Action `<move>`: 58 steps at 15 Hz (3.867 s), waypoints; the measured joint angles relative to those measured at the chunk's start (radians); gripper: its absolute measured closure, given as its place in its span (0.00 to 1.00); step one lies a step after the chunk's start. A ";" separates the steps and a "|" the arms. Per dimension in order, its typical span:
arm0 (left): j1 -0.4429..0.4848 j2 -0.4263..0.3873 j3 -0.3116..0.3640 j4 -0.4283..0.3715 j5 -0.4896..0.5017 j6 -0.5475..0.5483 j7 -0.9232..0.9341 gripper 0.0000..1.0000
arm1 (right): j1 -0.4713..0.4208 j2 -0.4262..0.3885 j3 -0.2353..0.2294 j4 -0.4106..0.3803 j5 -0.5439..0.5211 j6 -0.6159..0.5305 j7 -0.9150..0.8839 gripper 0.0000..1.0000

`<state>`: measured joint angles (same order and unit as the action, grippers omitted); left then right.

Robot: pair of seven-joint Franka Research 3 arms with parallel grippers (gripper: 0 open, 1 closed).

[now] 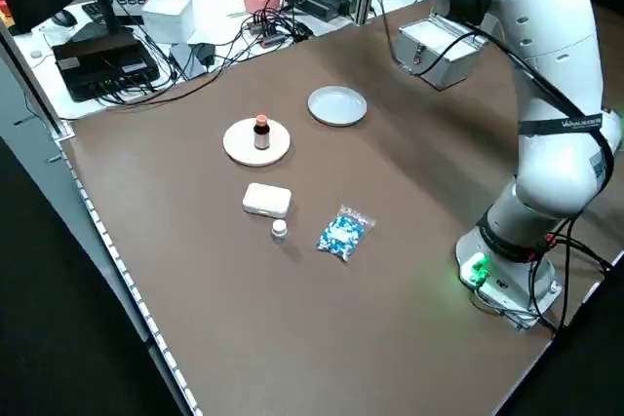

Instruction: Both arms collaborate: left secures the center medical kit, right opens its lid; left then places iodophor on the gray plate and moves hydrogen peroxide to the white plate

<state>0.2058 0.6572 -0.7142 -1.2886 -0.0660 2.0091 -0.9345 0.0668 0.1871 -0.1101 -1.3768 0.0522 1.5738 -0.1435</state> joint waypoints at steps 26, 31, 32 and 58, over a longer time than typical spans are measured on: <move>0.460 0.240 -0.006 -0.114 -0.391 -0.336 -0.037 0.67 | -0.002 -0.006 -0.001 0.001 0.000 -0.002 0.000 0.01; 0.486 0.311 0.002 -0.114 -0.426 -0.350 -0.046 0.67 | -0.006 -0.006 -0.003 0.001 0.000 -0.002 0.000 0.01; 0.488 0.322 0.008 -0.114 -0.431 -0.356 -0.047 0.67 | -0.012 -0.006 -0.003 0.001 0.000 -0.002 0.000 0.01; 0.487 0.444 0.103 -0.110 -0.477 -0.392 -0.023 0.63 | -0.028 -0.006 -0.001 0.001 0.000 -0.001 -0.001 0.01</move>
<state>0.6924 1.1010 -0.6110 -1.3983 -0.5425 1.6171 -0.9575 0.0386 0.1808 -0.1112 -1.3756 0.0522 1.5733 -0.1442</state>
